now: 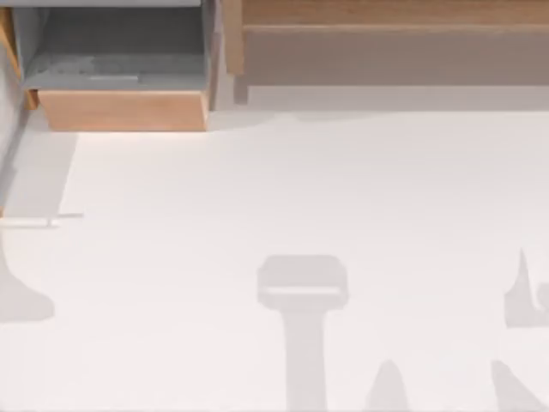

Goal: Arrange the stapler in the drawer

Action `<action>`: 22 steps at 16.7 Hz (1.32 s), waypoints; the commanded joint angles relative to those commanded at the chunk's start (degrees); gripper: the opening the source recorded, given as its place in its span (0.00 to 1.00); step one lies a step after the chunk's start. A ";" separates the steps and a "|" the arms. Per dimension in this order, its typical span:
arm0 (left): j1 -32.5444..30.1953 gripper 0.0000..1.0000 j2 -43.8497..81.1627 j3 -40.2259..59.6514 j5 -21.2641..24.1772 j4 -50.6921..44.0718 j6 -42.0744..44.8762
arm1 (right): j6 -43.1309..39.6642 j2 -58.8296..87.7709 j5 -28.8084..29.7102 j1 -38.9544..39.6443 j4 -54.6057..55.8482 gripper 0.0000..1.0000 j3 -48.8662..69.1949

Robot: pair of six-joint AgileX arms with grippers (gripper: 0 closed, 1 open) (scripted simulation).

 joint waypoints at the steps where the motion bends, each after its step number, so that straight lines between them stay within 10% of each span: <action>1: 0.00 0.62 0.00 0.00 0.00 0.00 0.00 | 0.00 0.00 0.00 0.00 0.00 1.00 0.00; 9: 0.00 0.02 0.00 0.00 0.00 0.00 0.00 | 0.00 0.00 0.00 0.00 0.00 1.00 0.00; 22: -2.14 0.00 2.36 3.91 -2.09 -2.74 -0.25 | 0.00 0.00 0.00 0.00 0.00 1.00 0.00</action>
